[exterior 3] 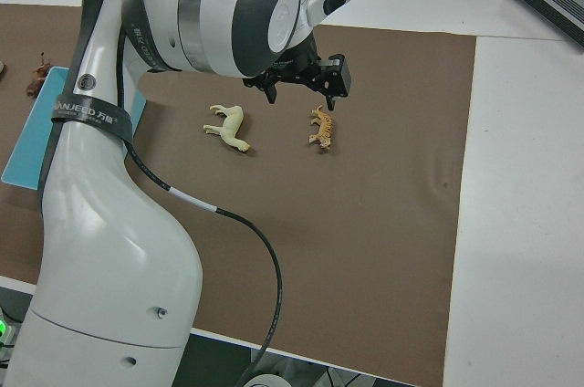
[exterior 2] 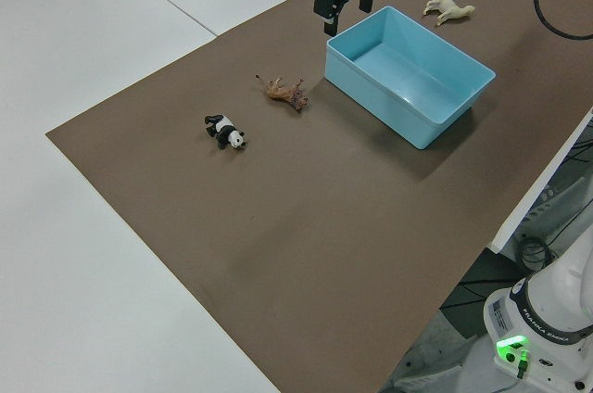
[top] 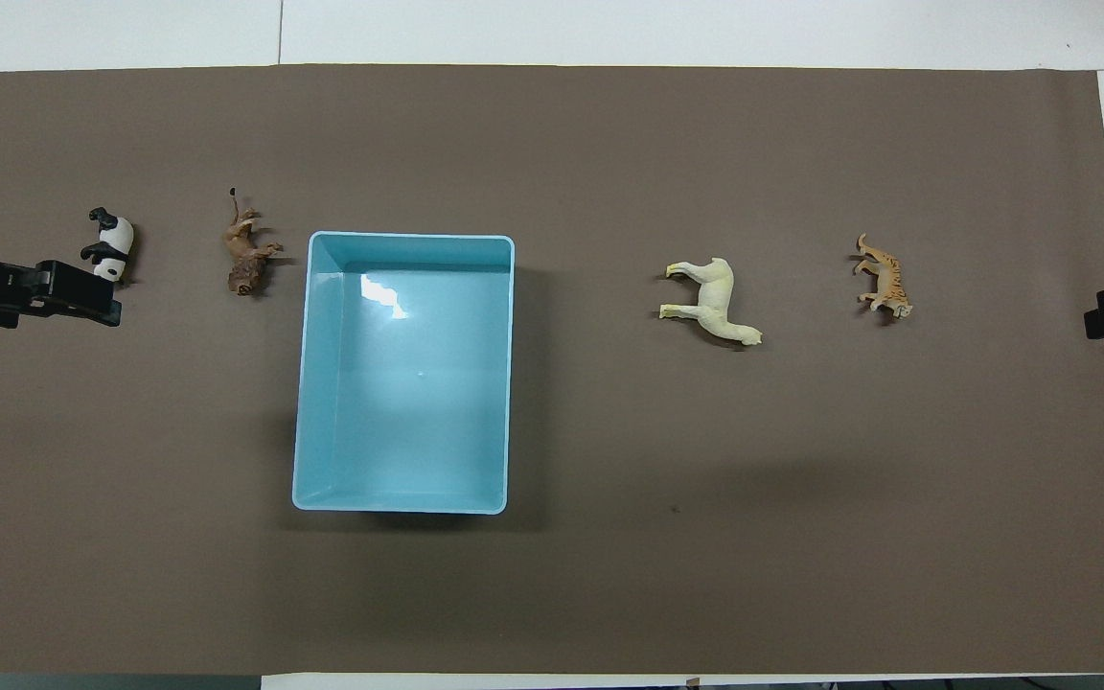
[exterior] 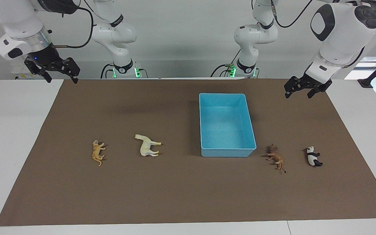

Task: Put all toys into storage box

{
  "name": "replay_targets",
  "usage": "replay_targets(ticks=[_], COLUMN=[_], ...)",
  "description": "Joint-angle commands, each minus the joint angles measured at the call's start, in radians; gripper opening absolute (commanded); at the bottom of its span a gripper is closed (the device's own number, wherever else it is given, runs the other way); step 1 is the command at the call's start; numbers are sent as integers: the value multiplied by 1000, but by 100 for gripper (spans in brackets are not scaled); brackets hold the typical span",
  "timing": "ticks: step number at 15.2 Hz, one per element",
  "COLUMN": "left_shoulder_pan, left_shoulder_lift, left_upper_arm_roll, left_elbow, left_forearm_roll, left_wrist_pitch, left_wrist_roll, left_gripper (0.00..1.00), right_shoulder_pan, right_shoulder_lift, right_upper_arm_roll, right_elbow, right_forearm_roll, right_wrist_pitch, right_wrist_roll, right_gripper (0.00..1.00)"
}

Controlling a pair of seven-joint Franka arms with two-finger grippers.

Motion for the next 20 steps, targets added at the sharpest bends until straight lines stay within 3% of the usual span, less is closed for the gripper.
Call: replay_targets(ticks=[1, 4, 7, 10, 12, 14, 17, 20], left_shoulder_pan=[-2, 4, 8, -1, -13, -15, -16, -21], left_shoulder_lift=[-6, -16, -53, -67, -18, 83, 198, 272], left_upper_arm_roll=[-4, -5, -2, -5, -4, -5, -5, -4], left_elbow=[5, -22, -114, -165, -180, -173, -213, -219], left_forearm_roll=[34, 33, 33, 35, 35, 35, 35, 35], left_wrist_pitch=[-23, 11, 93, 178, 299, 395, 625, 683], left_wrist_roll=[6, 11, -6, -112, -127, -172, -235, -245], left_gripper=[100, 100, 100, 100, 100, 100, 100, 100], right_shoulder_pan=[-8, -8, -13, -11, -14, -13, -10, -2], right_shoulder_lift=[-20, -20, -20, -20, -26, -35, -20, 66], right_upper_arm_roll=[10, 10, 10, 10, 8, 8, 10, 11], right_elbow=[-17, -17, -17, -17, -28, -61, -152, -235], right_forearm_roll=[-13, -13, -13, -11, -5, -5, 0, 27], right_wrist_pitch=[-9, -9, -9, -14, -6, 36, 182, 368], right_wrist_roll=[1, -1, -1, -2, -5, -4, -4, 1], right_gripper=[100, 100, 100, 100, 100, 100, 100, 100])
